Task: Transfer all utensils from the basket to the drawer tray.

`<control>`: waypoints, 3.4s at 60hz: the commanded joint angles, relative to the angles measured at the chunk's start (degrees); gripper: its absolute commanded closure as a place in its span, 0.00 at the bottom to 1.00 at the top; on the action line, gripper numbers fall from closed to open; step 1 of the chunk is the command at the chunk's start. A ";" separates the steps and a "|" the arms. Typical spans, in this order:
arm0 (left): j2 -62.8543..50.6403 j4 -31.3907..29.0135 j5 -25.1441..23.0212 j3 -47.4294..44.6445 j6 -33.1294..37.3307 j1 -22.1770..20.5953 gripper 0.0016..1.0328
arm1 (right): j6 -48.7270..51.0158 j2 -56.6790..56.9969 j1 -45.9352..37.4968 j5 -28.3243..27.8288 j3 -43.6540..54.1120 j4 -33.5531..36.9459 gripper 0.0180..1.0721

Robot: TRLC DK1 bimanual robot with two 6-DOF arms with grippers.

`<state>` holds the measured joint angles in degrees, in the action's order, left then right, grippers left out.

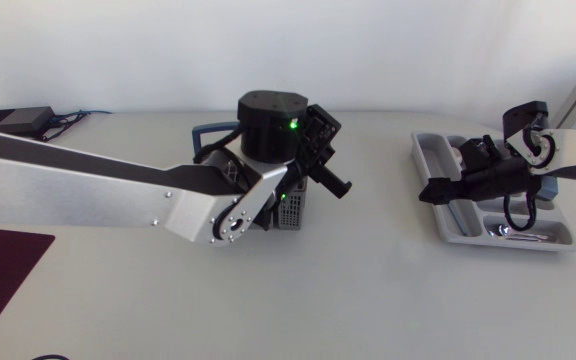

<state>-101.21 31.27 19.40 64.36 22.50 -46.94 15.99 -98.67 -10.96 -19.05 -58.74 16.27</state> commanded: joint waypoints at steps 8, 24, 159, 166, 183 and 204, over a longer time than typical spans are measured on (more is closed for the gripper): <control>6.55 -4.55 -0.24 2.18 -3.52 0.18 0.97 | 1.24 4.98 2.61 -0.55 3.11 1.22 0.07; 8.22 -12.63 -4.90 5.16 -12.57 1.85 0.97 | 1.77 8.85 4.37 -1.08 4.51 2.89 0.07; 12.79 -48.67 -51.57 22.57 -40.78 16.62 0.53 | -4.65 25.02 38.12 -7.41 5.65 5.35 0.94; 13.32 -48.67 -51.48 24.94 -41.75 18.90 0.45 | -4.21 25.90 37.42 -7.32 7.06 5.88 0.94; 13.14 -50.78 -48.49 28.28 -40.17 25.84 0.45 | -0.26 25.28 21.24 -7.85 8.29 7.72 0.94; 12.53 -59.74 -31.18 22.74 -23.20 21.63 0.45 | 1.33 5.68 -1.52 -4.86 -2.61 6.93 0.94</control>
<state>-88.75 -27.27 -13.82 89.62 -4.62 -24.32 16.60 -89.17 -10.87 -24.88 -58.24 22.94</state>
